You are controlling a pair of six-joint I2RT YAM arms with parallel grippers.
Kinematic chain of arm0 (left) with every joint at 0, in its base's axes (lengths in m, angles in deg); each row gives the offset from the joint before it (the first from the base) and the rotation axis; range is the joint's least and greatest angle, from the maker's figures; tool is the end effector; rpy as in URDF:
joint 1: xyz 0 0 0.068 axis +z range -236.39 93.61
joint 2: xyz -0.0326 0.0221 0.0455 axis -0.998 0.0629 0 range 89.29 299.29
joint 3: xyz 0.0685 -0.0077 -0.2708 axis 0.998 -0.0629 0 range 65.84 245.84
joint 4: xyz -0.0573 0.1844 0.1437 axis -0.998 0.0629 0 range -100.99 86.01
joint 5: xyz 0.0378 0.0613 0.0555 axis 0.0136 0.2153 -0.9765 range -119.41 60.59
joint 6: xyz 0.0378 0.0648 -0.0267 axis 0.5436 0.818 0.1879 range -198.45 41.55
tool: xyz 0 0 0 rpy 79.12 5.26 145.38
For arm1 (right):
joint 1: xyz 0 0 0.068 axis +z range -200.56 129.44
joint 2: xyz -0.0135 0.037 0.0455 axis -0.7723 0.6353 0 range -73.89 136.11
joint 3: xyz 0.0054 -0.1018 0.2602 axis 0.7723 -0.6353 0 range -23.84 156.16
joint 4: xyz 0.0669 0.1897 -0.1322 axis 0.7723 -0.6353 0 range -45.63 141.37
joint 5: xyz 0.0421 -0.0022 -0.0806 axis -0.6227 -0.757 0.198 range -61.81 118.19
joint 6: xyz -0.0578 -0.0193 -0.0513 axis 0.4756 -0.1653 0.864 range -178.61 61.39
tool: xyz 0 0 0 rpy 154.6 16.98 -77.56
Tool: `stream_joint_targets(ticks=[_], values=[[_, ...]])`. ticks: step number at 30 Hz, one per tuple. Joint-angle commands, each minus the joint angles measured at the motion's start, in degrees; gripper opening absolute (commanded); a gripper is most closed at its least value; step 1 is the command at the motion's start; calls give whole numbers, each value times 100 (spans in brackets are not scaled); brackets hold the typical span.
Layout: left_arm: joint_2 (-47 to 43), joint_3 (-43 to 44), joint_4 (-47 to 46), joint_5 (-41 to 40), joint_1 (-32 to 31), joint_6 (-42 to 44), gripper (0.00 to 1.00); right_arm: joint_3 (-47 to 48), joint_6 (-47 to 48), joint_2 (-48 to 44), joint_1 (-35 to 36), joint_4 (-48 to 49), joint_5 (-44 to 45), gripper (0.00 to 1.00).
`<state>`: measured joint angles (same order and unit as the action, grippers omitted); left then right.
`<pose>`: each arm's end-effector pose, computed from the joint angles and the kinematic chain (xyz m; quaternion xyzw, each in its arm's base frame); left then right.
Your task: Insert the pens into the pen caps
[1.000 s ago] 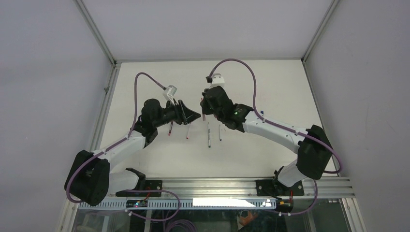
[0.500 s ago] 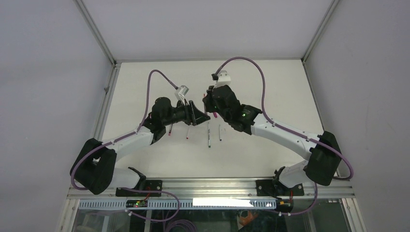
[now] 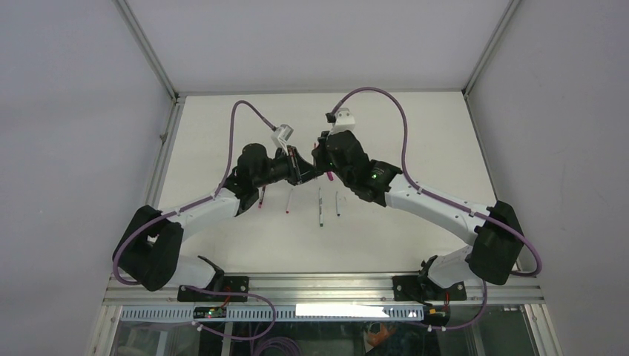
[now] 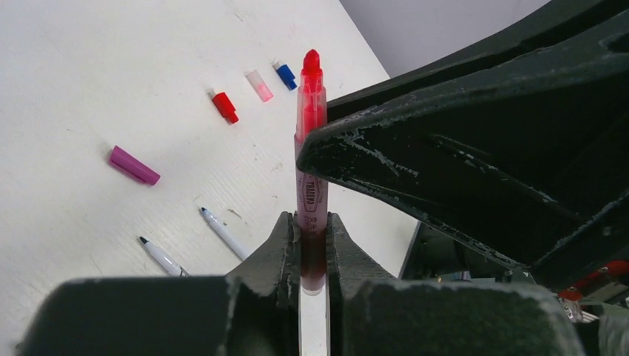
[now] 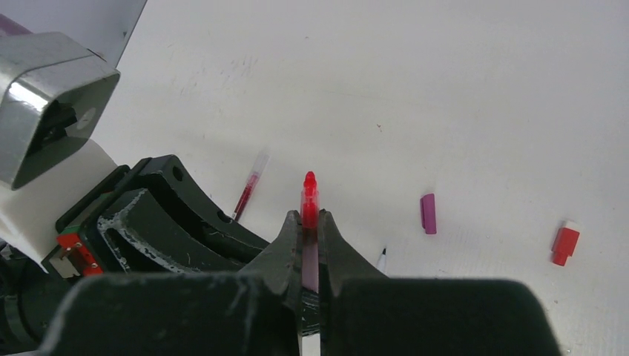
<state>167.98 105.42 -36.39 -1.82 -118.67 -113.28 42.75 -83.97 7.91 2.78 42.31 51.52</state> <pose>0.2439 -0.1916 0.2532 0.1302 0.7669 -0.4878 0.3963 0.2230 0.2540 0.3248 -0.0924 0.8247 0.2057 0.5187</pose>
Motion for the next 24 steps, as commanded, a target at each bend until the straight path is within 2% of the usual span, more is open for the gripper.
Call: stream_joint_targets(ticks=[1,4,5,6,8,9,10,14,16,19,24], values=[[109,231,-407,15,-42,75,0,-42,-73,-61,19,220,9,0],[139,203,-406,34,-42,107,0,-37,-53,-53,18,229,49,0],[152,200,-366,40,-42,139,0,-28,-13,-65,18,229,92,6],[153,200,-300,40,-42,191,0,-24,56,-99,18,227,186,17],[191,195,-138,26,-42,300,0,-36,247,-221,-39,229,508,50],[224,199,-9,5,-45,379,0,-40,342,-310,-110,217,649,59],[263,201,168,-36,-43,459,0,-45,404,-429,-246,186,704,62],[348,138,630,-293,-42,853,0,-213,442,-990,-1006,-35,569,65],[308,109,893,-453,-42,1036,0,-144,402,-1053,-1481,-528,475,65],[183,109,1331,-676,-48,1323,0,45,368,-719,-2121,-1361,181,61],[-185,131,2017,-803,-59,1758,0,101,478,-73,-2840,-1853,-181,56]])
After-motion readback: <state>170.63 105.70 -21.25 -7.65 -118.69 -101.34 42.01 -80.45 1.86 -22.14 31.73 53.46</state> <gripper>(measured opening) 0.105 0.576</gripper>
